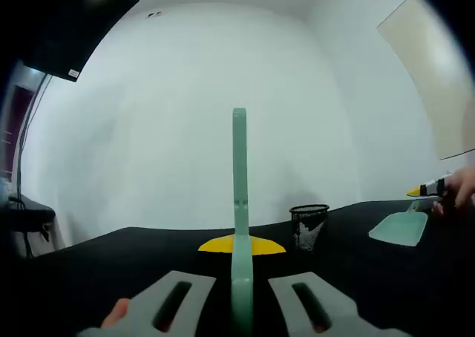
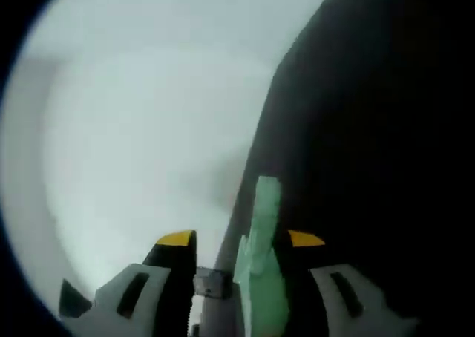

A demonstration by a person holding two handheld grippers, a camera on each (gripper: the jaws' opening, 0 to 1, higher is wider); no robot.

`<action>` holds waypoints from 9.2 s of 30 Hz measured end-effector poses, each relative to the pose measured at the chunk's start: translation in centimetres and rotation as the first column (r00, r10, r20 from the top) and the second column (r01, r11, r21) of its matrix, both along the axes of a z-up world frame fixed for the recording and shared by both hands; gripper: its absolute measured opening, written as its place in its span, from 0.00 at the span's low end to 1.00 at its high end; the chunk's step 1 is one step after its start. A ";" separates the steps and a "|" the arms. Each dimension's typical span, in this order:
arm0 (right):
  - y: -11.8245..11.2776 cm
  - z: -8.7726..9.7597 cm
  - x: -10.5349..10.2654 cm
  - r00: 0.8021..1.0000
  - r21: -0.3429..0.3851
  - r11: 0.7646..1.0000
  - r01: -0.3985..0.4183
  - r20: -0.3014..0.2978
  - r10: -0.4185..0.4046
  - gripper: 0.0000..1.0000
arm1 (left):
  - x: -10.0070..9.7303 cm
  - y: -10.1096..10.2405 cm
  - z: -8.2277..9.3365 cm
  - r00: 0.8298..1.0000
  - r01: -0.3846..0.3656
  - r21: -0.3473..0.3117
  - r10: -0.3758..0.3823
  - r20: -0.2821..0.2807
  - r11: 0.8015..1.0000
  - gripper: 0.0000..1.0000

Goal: Pick up the broom and sweep the trash on the tabletop into the dustpan.

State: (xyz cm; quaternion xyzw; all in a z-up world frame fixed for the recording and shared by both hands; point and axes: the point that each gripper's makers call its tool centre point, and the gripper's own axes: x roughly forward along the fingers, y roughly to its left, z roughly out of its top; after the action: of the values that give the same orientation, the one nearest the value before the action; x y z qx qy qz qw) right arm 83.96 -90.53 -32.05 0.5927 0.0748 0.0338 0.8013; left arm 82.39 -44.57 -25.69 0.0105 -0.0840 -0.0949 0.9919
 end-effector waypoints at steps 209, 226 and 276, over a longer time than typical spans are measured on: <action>-7.2 2.3 -4.7 0.944 0.079 0.994 0.072 0.316 -0.093 0.33 | 0.7 -47.1 -5.8 0.340 0.940 0.181 -0.765 -0.548 0.288 0.14; -7.3 2.3 -4.6 0.944 0.081 0.994 0.070 0.318 -0.092 0.33 | 0.0 -45.5 -3.4 0.358 0.932 0.260 -0.738 -0.571 0.251 0.13; -7.3 2.3 -4.4 0.943 0.072 0.995 0.068 0.322 -0.088 0.33 | -1.1 -37.6 2.6 0.415 0.909 0.291 -0.600 -0.684 0.297 0.13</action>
State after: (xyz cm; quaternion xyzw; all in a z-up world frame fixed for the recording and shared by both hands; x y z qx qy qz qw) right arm 79.51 -97.83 -29.74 0.6054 -0.0829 0.1014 0.7851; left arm 81.27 -82.12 -23.09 0.2775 0.1906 -0.5889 0.7347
